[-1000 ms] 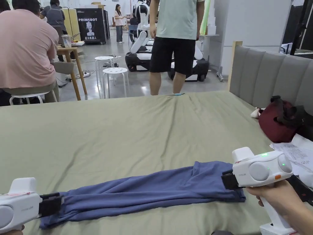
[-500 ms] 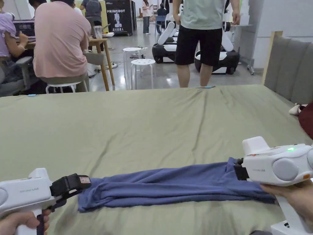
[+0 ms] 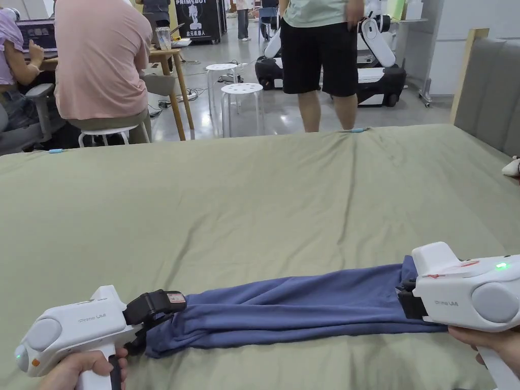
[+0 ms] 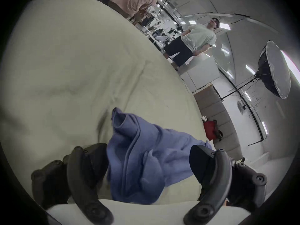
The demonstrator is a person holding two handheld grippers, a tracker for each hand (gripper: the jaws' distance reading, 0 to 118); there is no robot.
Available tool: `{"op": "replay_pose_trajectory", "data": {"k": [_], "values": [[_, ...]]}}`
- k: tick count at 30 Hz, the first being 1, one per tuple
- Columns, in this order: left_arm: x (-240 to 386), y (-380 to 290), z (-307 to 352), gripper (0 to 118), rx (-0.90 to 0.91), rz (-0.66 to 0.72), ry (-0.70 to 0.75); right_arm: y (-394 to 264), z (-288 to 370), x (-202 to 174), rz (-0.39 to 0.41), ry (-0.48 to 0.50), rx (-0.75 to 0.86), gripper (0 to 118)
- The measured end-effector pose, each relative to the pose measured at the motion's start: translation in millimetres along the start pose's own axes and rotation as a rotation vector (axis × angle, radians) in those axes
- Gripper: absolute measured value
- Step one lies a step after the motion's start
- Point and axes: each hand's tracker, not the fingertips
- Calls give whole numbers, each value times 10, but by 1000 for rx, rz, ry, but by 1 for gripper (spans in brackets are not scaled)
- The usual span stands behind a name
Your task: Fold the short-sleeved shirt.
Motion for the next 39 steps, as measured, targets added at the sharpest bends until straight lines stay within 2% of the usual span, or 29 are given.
{"op": "replay_pose_trajectory", "data": {"k": [3,6,7,9,12,13,15,17,22,25,29,35,39], "values": [[40,52,-102,111,-4,10,-7,-17,-39,5,-6,0,-10,0],[77,71,-158,110,-32,-30,-29,-18,-79,1,-9,-4,-18,0],[63,79,-158,106,-39,-35,-40,-18,-86,-3,-10,-3,-20,0],[64,74,-154,89,-44,-45,-47,-12,-86,-26,-10,-1,-21,0],[-49,134,-206,39,-35,-25,-1,-1,-97,-62,-11,10,-15,0],[-96,126,-222,30,-33,11,6,4,-98,-76,-11,13,-13,0],[-229,124,-258,27,-35,54,-9,5,-87,-101,-11,16,-8,0],[-234,137,-225,18,-25,39,-21,13,-72,-112,-9,21,-6,0],[-97,198,-78,15,-29,-41,-31,24,-37,-92,1,9,-5,0],[-9,216,54,15,-4,-35,-128,30,1,-63,-15,3,9,0],[64,261,124,14,18,-43,-92,26,49,-53,-27,2,24,0],[-151,328,383,12,106,29,-18,5,135,-25,-20,-2,29,0],[-448,458,809,12,184,119,39,9,168,25,-28,-12,38,0]]}}
